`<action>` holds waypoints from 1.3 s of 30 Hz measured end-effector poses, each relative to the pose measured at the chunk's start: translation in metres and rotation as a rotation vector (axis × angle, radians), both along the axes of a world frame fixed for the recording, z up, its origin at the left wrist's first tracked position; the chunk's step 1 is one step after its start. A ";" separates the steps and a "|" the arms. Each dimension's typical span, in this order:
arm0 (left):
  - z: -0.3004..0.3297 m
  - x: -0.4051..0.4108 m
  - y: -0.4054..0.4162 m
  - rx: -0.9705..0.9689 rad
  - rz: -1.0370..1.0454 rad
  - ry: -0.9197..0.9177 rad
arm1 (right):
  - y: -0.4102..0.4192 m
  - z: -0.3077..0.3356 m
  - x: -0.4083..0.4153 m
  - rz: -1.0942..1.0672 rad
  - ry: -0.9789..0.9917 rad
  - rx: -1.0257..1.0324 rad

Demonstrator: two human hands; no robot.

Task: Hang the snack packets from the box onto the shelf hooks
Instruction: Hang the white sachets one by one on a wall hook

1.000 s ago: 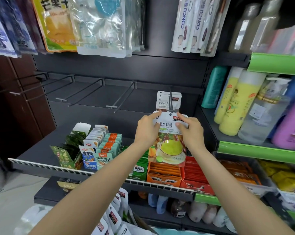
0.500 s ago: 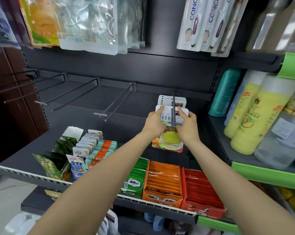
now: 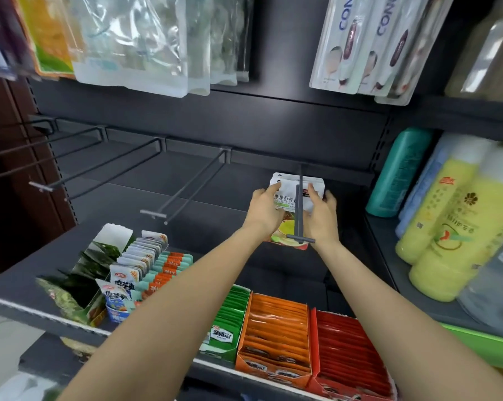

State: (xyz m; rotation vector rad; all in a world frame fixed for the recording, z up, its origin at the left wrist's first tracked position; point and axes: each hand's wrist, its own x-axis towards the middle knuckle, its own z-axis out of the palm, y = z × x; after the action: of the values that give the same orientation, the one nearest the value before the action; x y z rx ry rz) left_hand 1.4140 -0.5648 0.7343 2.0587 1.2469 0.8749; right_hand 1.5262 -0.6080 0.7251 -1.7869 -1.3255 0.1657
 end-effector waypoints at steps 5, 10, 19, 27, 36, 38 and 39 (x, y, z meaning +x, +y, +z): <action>-0.006 -0.036 -0.034 0.102 0.057 -0.079 | -0.035 -0.011 -0.021 -0.038 0.042 0.056; -0.019 -0.102 -0.091 0.064 0.045 -0.118 | -0.098 -0.022 -0.076 0.123 0.113 -0.020; -0.085 -0.252 -0.188 -0.095 0.014 0.051 | -0.204 -0.098 -0.214 0.258 0.042 -0.329; -0.166 -0.333 -0.221 -0.300 -0.188 0.452 | -0.248 -0.148 -0.288 0.288 -0.096 -0.586; -0.203 -0.338 -0.246 -0.335 -0.245 0.451 | -0.248 -0.160 -0.307 0.133 0.061 -0.618; -0.202 -0.342 -0.252 -0.311 -0.249 0.412 | -0.251 -0.158 -0.312 0.114 0.194 -0.582; -0.202 -0.344 -0.254 -0.305 -0.245 0.389 | -0.253 -0.158 -0.314 0.114 0.265 -0.553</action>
State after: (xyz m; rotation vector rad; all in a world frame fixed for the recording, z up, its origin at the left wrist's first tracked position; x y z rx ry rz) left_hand 1.0700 -0.8186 0.5324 2.1261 1.1963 0.1624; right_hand 1.2117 -0.8610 0.5675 -2.0443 -1.2623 0.8731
